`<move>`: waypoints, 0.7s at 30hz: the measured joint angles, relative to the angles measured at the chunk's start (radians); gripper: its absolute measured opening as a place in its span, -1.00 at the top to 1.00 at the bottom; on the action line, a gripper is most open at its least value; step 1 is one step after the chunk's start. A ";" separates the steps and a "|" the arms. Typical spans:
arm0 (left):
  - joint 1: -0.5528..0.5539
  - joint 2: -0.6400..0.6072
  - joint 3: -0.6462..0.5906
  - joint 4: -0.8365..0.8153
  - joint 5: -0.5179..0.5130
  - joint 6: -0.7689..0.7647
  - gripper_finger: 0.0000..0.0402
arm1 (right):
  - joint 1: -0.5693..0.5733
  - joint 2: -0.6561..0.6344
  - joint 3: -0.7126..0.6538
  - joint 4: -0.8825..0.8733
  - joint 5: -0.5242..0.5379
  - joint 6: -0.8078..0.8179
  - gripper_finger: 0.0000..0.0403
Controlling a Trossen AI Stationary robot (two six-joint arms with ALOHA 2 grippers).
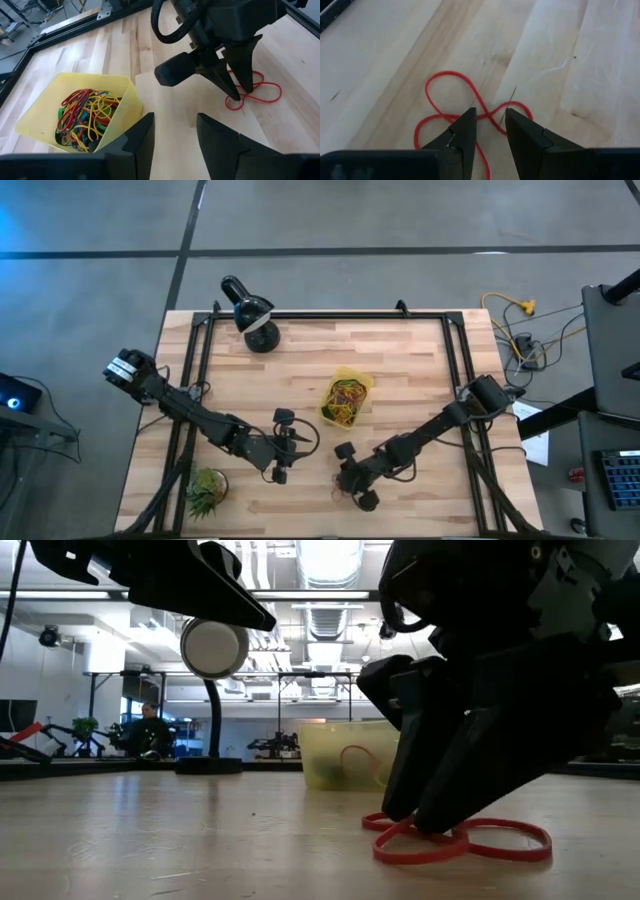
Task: Pick and place rubber bands into bin
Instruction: Put the red rubber band into the yellow bin
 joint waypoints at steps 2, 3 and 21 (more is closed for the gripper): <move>0.000 0.000 0.000 -0.001 0.000 0.000 0.35 | -0.003 0.012 0.000 0.007 0.000 0.002 0.52; 0.000 0.000 0.000 0.000 0.000 0.000 0.35 | -0.004 0.015 0.000 0.010 -0.001 0.009 0.53; 0.000 0.000 -0.002 -0.001 0.000 0.000 0.35 | -0.006 0.007 -0.003 -0.021 -0.032 0.017 0.96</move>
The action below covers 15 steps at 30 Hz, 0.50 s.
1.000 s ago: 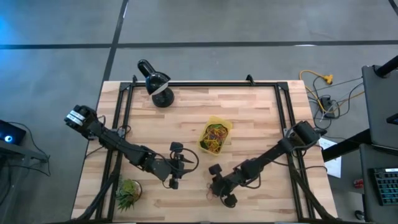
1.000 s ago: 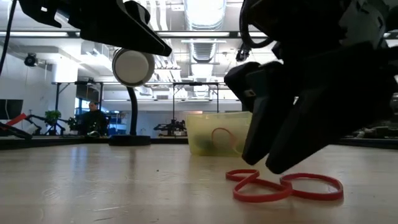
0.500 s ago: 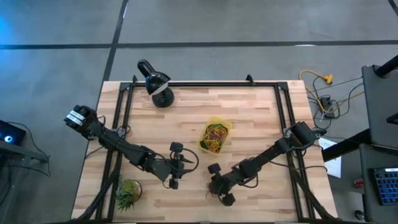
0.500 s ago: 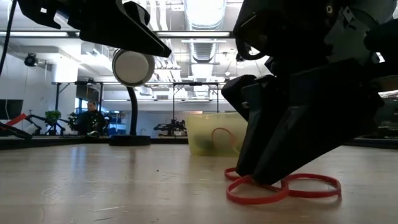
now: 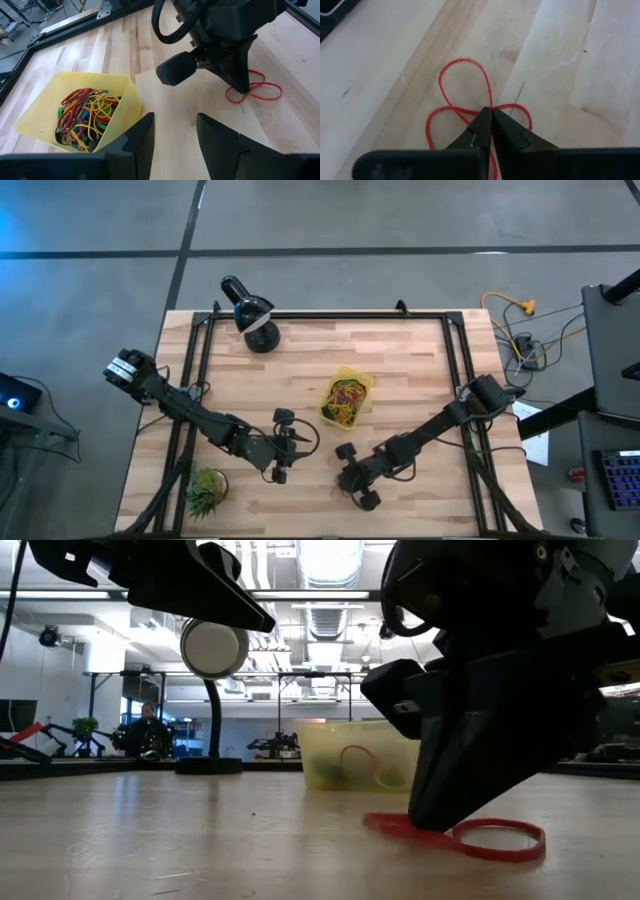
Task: Pick and place rubber bands into bin
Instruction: Put the red rubber band into the yellow bin
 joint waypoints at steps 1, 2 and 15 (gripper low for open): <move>0.000 0.000 0.000 0.000 0.000 0.000 0.35 | 0.000 -0.008 -0.001 -0.009 0.001 -0.004 0.96; 0.000 0.000 0.000 0.000 0.000 0.000 0.35 | 0.000 -0.020 -0.002 -0.024 0.003 -0.011 0.96; 0.000 -0.001 0.000 0.002 0.000 0.000 0.35 | 0.016 -0.262 -0.004 -0.179 0.213 -0.100 0.96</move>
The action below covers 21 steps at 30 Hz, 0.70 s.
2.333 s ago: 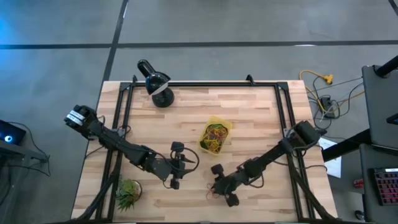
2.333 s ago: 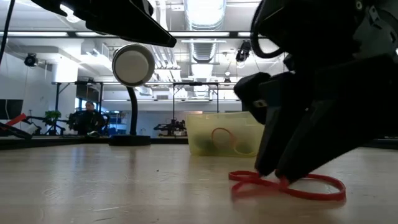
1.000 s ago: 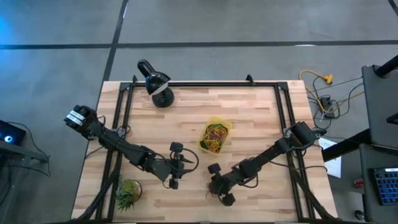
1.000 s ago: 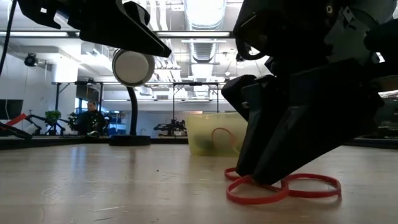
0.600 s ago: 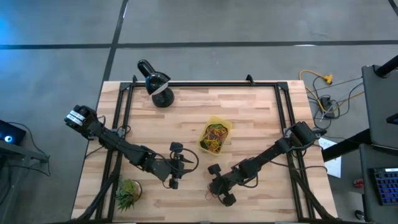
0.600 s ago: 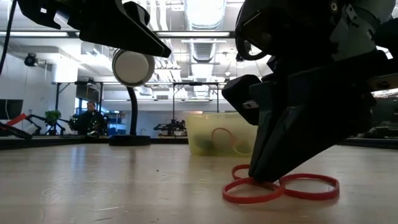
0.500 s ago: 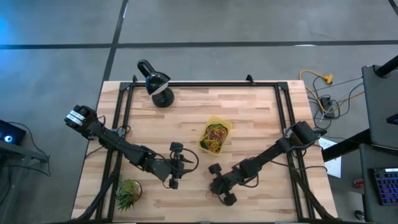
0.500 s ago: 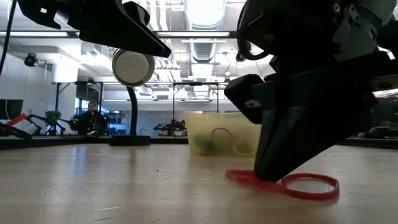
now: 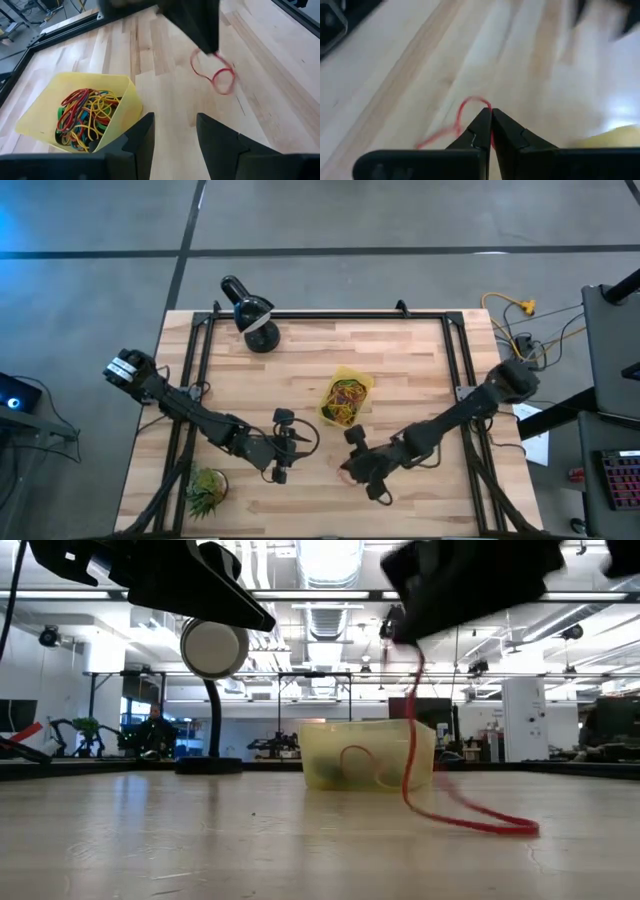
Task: Pick and place rubber bands into bin
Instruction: Put the red rubber band into the yellow bin
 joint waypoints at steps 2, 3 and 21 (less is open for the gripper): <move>0.000 0.000 0.000 -0.001 0.000 0.000 0.35 | 0.000 -0.038 0.002 -0.009 0.039 -0.028 0.96; 0.000 0.000 0.000 -0.002 0.000 0.000 0.35 | 0.000 -0.055 0.001 -0.023 0.061 -0.046 0.96; 0.000 0.000 -0.011 -0.003 0.000 0.000 0.35 | -0.175 -0.236 0.000 -0.059 0.374 -0.339 0.96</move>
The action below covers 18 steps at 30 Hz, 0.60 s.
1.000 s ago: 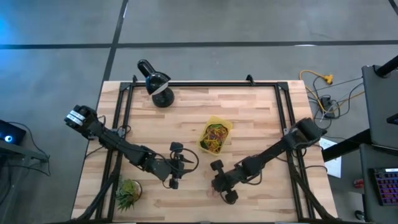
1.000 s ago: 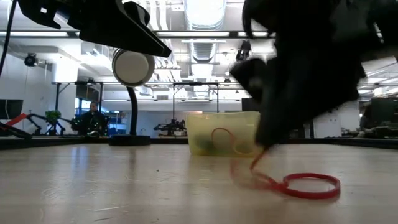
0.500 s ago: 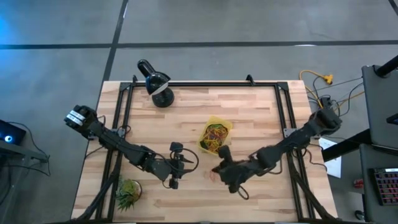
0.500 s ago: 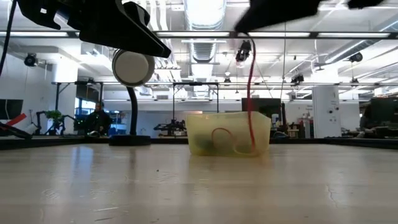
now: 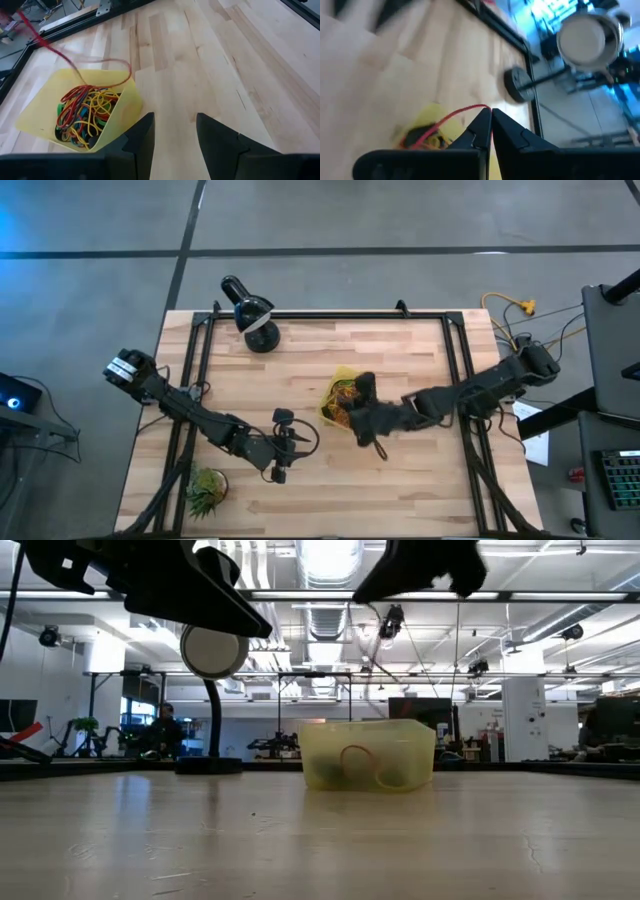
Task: Pick and place rubber bands into bin
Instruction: Put the red rubber band into the yellow bin
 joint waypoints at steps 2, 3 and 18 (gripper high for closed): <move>0.000 0.000 0.000 0.002 0.000 0.000 0.35 | -0.042 0.002 -0.004 -0.011 -0.018 0.007 0.96; 0.000 -0.001 0.000 0.002 0.000 0.000 0.35 | -0.064 0.002 -0.010 -0.015 -0.041 0.014 0.96; 0.000 -0.002 0.007 0.021 0.000 0.002 0.35 | -0.279 0.002 -0.118 -0.015 -0.314 0.174 0.96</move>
